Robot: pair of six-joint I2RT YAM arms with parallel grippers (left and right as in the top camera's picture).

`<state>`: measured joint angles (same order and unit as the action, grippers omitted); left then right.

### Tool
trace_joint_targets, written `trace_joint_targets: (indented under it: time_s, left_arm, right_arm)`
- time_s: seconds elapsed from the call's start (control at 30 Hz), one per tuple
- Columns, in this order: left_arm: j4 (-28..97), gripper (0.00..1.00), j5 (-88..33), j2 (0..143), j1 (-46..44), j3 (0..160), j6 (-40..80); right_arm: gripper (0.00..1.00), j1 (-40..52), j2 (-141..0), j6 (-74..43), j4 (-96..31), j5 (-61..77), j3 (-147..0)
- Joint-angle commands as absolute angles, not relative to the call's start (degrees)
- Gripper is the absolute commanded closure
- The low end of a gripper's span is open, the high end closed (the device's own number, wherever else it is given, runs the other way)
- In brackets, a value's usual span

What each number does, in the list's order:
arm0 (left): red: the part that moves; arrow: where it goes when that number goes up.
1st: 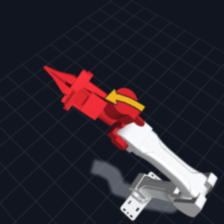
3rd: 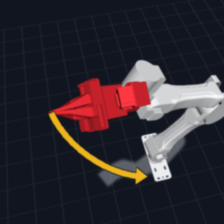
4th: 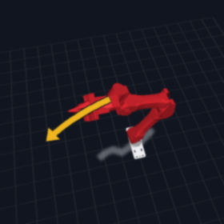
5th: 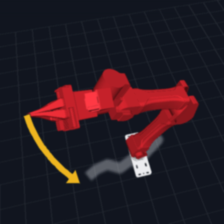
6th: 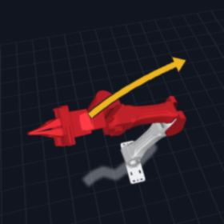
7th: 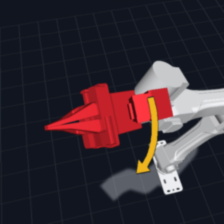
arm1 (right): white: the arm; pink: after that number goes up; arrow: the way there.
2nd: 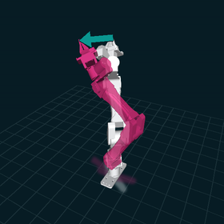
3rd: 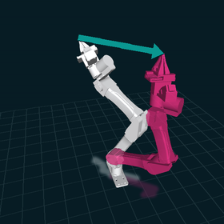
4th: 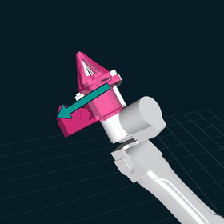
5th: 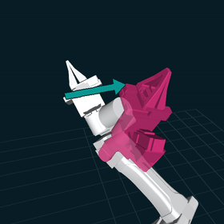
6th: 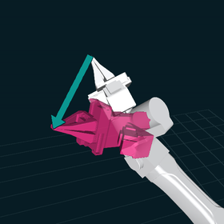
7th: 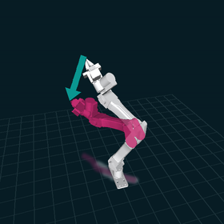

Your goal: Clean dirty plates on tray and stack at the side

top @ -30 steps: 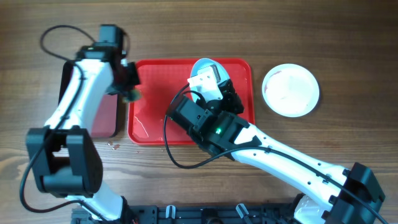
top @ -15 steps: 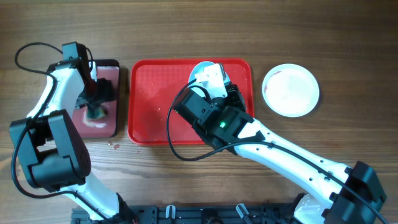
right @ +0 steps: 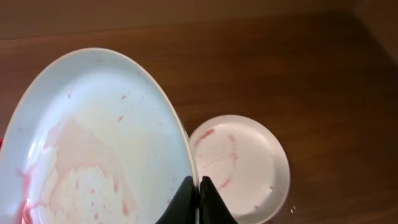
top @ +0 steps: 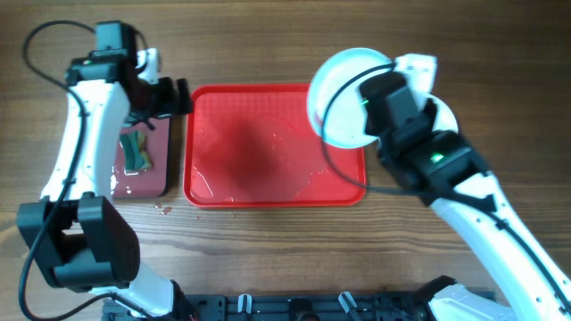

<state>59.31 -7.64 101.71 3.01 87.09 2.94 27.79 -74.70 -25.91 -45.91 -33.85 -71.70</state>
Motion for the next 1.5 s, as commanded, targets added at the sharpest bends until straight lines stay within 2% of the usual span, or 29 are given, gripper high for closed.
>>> trace_joint_targets:
  time_s: [0.0, 0.13, 0.27, 0.6, 0.63, 0.67, 0.7, 0.73, 0.93, 1.1, 1.13, 1.2, 1.33, 1.47]
  left_arm:
    - [57.74, 0.00, -10.90, 101.25, -3.60, 87.72, 7.55]
    - [54.37, 0.00, -10.90, 101.27, -11.22, 87.72, 8.21]
    - [51.16, 0.00, -10.87, 101.27, -15.20, 87.72, 8.19]
    - [50.83, 0.00, -10.87, 101.27, -15.64, 87.66, 8.21]
    - [50.83, 0.00, -10.87, 101.27, -15.64, 87.64, 8.21]
    - [50.83, 0.00, -10.87, 101.27, -15.64, 87.66, 8.21]
    - [50.87, 0.00, -10.90, 101.25, -15.64, 87.66, 8.69]
    - [50.85, 0.00, -10.87, 101.06, -15.51, 87.77, 9.52]
    - [56.21, 0.00, -10.15, 95.09, -8.40, 90.45, 9.67]
    - [61.34, 0.00, -6.35, 92.20, 2.48, 90.43, 9.65]
    - [61.32, 0.00, -6.37, 92.31, 3.55, 90.43, 9.67]
    - [61.34, 0.00, -6.35, 92.31, 5.61, 90.43, 9.65]
    - [61.34, 0.00, -6.37, 92.31, 6.76, 90.43, 9.67]
    - [61.34, 0.00, -6.35, 92.31, 6.76, 90.43, 9.67]
  right_arm:
    - [0.96, 17.78, -73.73, -27.18, -49.12, -24.01, -71.77]
    - [0.96, 4.60, -75.99, -28.47, -52.18, -17.80, -71.75]
    - [0.96, -3.84, -82.37, -28.47, -52.21, -12.78, -71.70]
    - [0.95, -9.89, -101.06, -28.58, -52.58, -12.80, -71.70]
    - [0.84, -10.04, -101.32, -28.51, -52.60, -12.84, -71.70]
    - [0.65, -10.07, -101.30, -28.51, -52.51, -12.86, -71.70]
    - [0.41, -10.04, -100.97, -28.51, -52.16, -12.62, -71.94]
    - [0.35, -10.04, -100.38, -28.18, -52.49, -11.64, -72.77]
    - [0.29, -10.04, -91.55, -16.34, -58.19, 2.35, -79.81]
    - [0.27, -10.04, -75.77, -16.21, -58.30, 9.10, -79.99]
    - [0.24, -10.04, -72.60, -16.23, -58.30, 9.10, -79.99]
    - [0.00, -10.04, -65.04, -16.69, -58.30, 9.08, -79.99]
    - [0.00, -10.04, -49.78, -16.73, -58.39, 9.10, -79.99]
    - [0.00, -10.04, -43.86, -16.71, -58.46, 9.08, -79.99]
